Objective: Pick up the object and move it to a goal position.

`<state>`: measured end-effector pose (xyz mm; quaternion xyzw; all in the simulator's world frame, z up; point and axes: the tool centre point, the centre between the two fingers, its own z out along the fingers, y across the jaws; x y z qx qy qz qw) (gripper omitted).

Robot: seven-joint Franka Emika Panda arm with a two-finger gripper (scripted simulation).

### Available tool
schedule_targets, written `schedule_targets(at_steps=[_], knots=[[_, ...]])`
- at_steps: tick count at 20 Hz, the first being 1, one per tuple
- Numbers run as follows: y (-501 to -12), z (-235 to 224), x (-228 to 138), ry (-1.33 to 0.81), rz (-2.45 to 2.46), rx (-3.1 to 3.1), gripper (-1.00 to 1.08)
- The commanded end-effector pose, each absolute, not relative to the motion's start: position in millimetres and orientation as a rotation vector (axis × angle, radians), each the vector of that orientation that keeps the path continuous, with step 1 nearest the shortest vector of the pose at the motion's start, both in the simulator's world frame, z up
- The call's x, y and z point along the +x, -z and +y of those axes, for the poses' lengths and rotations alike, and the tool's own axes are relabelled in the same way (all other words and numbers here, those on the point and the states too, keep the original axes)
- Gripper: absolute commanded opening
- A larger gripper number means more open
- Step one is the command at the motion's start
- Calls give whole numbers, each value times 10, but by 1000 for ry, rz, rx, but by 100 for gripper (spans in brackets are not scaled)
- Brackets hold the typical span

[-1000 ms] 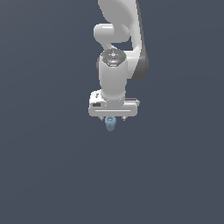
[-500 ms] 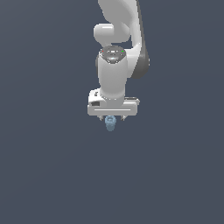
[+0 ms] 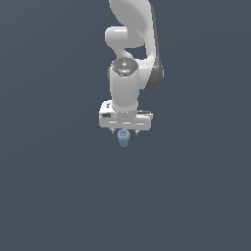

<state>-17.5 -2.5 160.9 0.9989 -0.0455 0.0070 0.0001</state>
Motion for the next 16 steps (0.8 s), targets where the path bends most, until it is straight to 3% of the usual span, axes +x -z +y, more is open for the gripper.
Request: schedule_targets(at_steps=[1, 16], knots=[[-1513, -43, -273, -14, -203, 3135, 100], [-1298, -76, -456, 0, -310, 3126, 100]])
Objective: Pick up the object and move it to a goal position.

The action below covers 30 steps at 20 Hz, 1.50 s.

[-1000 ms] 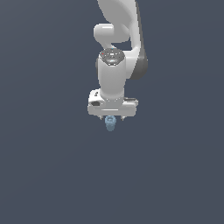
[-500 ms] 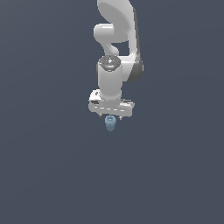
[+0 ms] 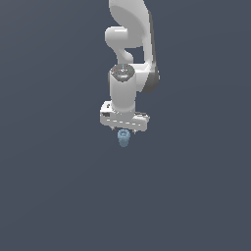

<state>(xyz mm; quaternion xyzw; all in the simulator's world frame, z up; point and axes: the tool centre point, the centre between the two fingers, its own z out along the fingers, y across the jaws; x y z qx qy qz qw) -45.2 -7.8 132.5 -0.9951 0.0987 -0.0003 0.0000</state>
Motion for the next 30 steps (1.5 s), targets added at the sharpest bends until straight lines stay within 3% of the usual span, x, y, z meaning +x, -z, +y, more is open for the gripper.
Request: schedule_targets(at_steps=[1, 14, 15, 30], knots=[[-1268, -79, -457, 0, 311, -3126, 100], [-843, -79, -466, 0, 317, -3126, 100], [-843, -79, -466, 0, 317, -3126, -100], [-902, 5, -433, 3, 317, -3125, -100]])
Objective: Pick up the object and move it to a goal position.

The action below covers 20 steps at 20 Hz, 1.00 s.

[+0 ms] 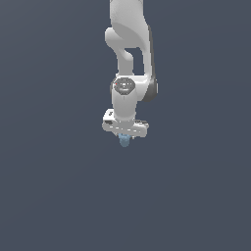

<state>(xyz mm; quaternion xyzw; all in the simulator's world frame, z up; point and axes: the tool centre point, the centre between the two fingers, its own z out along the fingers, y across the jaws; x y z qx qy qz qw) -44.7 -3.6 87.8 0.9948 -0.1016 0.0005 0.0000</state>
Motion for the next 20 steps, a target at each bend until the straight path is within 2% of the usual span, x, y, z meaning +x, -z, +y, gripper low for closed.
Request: schedule_targets(at_steps=[1, 20], knots=[[-924, 43, -422, -3, -317, 3126, -100], [-1685, 1342, 33, -1, -318, 3125, -100]])
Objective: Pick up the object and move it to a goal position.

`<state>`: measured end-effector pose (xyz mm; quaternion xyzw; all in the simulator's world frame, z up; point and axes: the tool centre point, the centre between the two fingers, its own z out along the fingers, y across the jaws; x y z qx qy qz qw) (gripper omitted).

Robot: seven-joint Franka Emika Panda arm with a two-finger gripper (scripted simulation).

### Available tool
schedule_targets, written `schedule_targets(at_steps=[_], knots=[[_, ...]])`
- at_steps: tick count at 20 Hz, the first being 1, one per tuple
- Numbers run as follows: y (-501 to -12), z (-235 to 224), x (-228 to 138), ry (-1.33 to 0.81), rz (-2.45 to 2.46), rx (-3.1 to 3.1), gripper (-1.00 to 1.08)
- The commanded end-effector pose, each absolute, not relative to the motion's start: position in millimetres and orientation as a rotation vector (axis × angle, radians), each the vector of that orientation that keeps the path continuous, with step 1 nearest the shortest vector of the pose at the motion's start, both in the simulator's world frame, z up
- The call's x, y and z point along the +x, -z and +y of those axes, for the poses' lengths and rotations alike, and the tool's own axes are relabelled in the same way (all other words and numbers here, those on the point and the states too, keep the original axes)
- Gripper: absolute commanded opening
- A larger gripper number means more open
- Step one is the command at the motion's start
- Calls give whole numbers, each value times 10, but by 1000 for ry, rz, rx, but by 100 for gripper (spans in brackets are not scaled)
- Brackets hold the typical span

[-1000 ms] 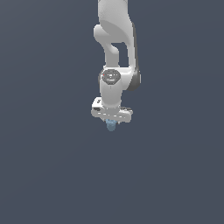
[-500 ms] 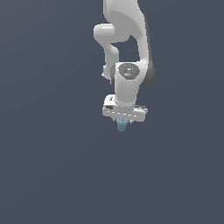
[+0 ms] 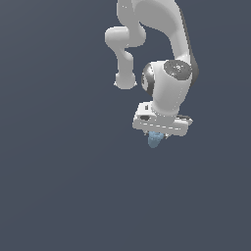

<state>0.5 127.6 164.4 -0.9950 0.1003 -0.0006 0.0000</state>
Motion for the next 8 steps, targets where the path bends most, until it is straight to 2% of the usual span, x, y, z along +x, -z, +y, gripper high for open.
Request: schedule_targets(at_steps=[1, 8], knots=[[-1705, 1375, 47, 1, 318, -3126, -100], [-1754, 1464, 95, 0, 318, -3126, -100]])
